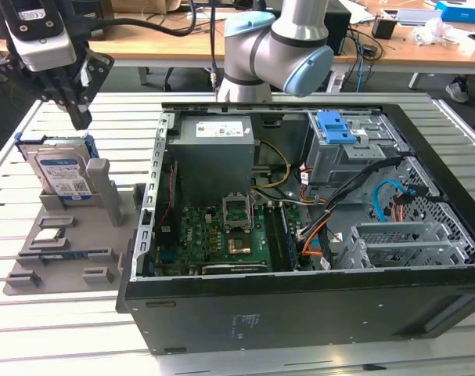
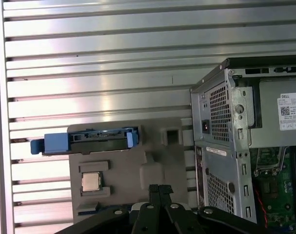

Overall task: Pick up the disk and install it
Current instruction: 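Reach for the disk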

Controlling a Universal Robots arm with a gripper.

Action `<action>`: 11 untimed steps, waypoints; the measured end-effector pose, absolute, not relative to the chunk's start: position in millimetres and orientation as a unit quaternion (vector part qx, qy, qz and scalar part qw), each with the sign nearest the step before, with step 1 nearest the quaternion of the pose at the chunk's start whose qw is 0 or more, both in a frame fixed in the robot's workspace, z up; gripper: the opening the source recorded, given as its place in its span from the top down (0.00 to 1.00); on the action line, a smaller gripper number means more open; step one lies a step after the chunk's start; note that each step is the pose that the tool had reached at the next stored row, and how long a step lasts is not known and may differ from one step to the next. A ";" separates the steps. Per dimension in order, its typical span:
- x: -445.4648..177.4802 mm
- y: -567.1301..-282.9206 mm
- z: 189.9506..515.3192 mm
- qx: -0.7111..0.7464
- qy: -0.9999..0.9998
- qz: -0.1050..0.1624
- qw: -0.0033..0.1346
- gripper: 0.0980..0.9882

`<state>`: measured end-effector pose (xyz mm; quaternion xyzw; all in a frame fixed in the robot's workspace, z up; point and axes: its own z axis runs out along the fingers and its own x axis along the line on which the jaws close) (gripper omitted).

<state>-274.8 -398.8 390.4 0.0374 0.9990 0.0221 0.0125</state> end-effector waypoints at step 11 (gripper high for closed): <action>-289.7 -398.9 389.9 0.037 0.999 0.022 0.012 0.99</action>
